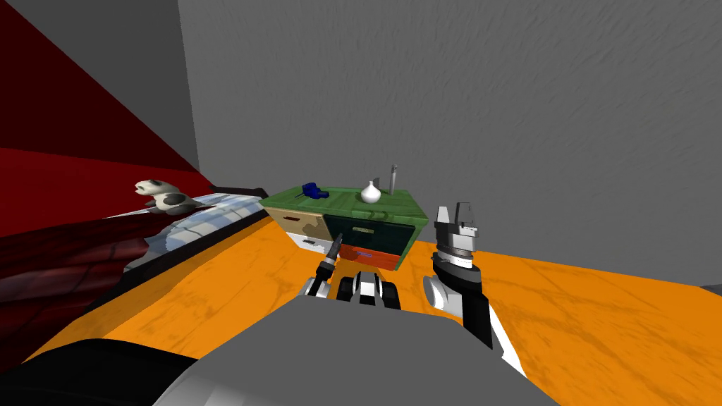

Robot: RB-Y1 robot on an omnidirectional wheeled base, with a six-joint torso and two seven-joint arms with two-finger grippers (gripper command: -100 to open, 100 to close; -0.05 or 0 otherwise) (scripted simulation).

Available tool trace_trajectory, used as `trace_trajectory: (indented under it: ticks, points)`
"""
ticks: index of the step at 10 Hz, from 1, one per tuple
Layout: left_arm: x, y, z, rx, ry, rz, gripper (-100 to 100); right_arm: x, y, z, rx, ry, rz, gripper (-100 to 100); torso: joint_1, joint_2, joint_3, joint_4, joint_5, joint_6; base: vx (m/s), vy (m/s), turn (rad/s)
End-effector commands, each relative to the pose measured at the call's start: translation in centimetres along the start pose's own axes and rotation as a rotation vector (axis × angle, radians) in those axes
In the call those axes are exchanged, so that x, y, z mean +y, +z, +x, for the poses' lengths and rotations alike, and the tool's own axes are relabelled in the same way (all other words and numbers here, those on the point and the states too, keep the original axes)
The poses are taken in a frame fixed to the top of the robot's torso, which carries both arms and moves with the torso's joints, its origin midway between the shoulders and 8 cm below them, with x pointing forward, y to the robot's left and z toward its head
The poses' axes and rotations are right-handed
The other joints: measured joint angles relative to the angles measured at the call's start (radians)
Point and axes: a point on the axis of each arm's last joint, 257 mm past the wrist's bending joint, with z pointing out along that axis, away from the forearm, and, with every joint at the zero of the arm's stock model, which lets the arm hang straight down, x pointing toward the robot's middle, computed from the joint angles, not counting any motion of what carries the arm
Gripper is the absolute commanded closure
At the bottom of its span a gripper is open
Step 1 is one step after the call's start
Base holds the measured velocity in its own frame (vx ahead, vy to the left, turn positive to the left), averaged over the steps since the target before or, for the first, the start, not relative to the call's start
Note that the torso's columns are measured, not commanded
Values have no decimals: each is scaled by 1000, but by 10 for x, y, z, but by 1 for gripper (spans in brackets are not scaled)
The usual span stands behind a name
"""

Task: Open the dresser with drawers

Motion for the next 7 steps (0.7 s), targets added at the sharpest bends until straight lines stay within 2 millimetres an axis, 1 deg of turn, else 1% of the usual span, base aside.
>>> trace_trajectory:
  ticks: [1, 3, 6, 7]
  points:
    - [18, -5, 19, 20, -20, -37, -100, 0, 0, 0, 0, 0, 0, 0, 0, 0, 0, 0, 0, 0, 130, -77, 4]
    - [25, -6, 35, 24, -47, -56, -100, 0, 0, 0, 0, 0, 0, 0, 0, 0, 0, 0, 0, 0, 107, -60, 4]
    - [26, -4, 57, 14, -98, -67, -100, 0, 0, 0, 0, 0, 0, 0, 0, 1, 1, 0, 0, 0, 67, -40, 2]
    - [26, -4, 53, 17, -87, -65, -100, 0, 0, 0, 0, 0, 0, 0, 0, 0, 0, 0, 0, 0, 23, -11, 0]
